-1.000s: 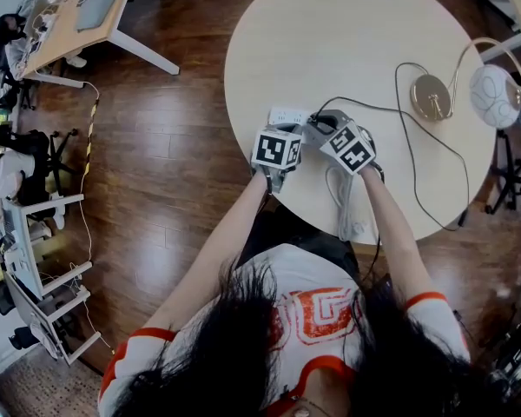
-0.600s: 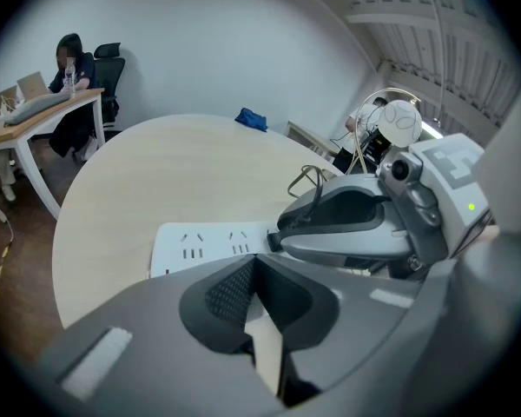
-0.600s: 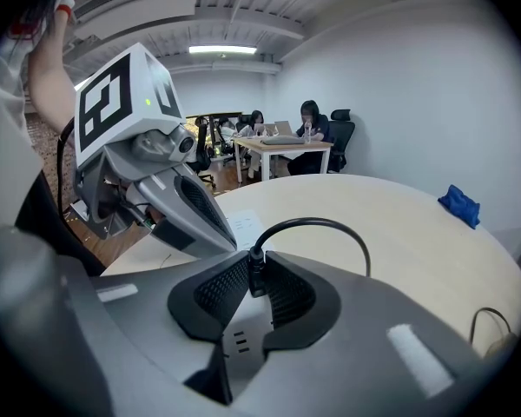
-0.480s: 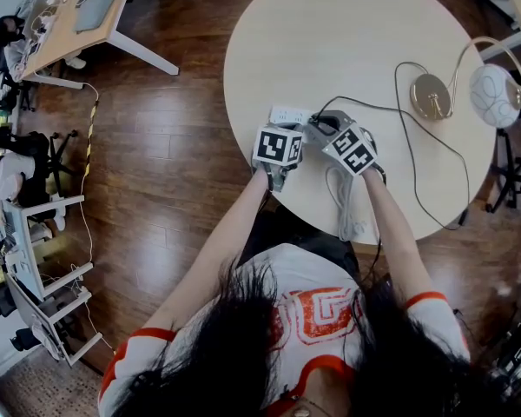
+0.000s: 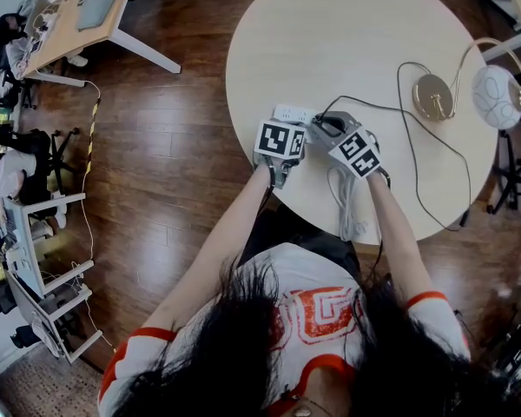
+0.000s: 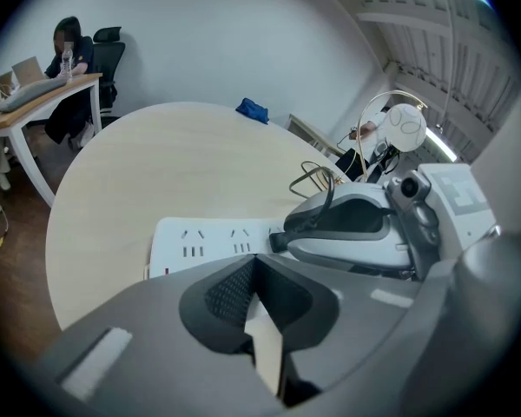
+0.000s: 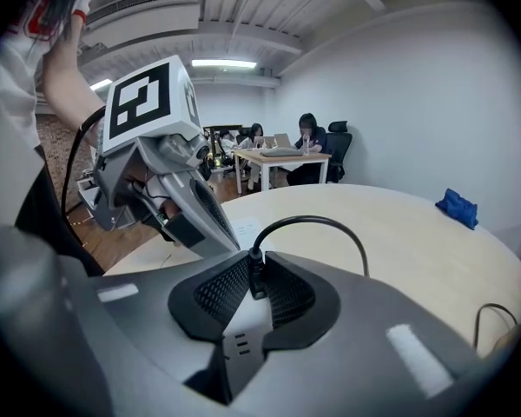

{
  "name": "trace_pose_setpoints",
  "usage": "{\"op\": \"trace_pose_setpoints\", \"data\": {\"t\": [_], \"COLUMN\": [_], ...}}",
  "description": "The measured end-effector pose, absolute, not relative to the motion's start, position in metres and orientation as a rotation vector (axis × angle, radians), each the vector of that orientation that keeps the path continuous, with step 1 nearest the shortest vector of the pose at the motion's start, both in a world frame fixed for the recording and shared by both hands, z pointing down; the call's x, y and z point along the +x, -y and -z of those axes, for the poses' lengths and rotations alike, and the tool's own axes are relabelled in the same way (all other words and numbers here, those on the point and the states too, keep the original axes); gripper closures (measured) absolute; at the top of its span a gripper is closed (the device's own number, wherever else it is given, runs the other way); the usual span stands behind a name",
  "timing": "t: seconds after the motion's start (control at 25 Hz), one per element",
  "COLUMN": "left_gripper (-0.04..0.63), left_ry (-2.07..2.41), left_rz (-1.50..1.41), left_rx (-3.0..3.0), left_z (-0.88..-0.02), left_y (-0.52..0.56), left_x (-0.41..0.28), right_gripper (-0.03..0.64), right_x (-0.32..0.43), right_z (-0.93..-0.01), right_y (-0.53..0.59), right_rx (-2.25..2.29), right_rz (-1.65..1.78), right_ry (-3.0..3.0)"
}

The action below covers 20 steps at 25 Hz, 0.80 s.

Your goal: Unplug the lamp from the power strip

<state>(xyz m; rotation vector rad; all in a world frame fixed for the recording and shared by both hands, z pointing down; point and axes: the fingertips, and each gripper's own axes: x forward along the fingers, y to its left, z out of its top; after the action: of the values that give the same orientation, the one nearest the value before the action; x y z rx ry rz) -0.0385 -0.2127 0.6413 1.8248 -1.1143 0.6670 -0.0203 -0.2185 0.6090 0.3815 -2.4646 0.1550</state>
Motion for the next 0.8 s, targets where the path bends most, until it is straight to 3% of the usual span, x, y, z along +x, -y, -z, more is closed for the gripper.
{"op": "trace_pose_setpoints", "data": {"t": [0.44, 0.64, 0.8], "left_gripper": [0.595, 0.595, 0.595], "left_ry": [1.076, 1.08, 1.089], "left_rz": [-0.673, -0.691, -0.649], "left_rx": [1.83, 1.839, 1.811], "left_z": [-0.64, -0.642, -0.644], "left_y": [0.215, 0.219, 0.216], "left_x": [-0.032, -0.035, -0.034], "right_gripper": [0.56, 0.562, 0.561], "right_x": [-0.013, -0.03, -0.023], "right_z": [-0.603, -0.514, -0.524], "right_y": [0.216, 0.238, 0.26], "right_rx": [0.389, 0.473, 0.496], "right_rz": [-0.132, -0.16, -0.174], "right_ry": [2.481, 2.762, 2.674]}}
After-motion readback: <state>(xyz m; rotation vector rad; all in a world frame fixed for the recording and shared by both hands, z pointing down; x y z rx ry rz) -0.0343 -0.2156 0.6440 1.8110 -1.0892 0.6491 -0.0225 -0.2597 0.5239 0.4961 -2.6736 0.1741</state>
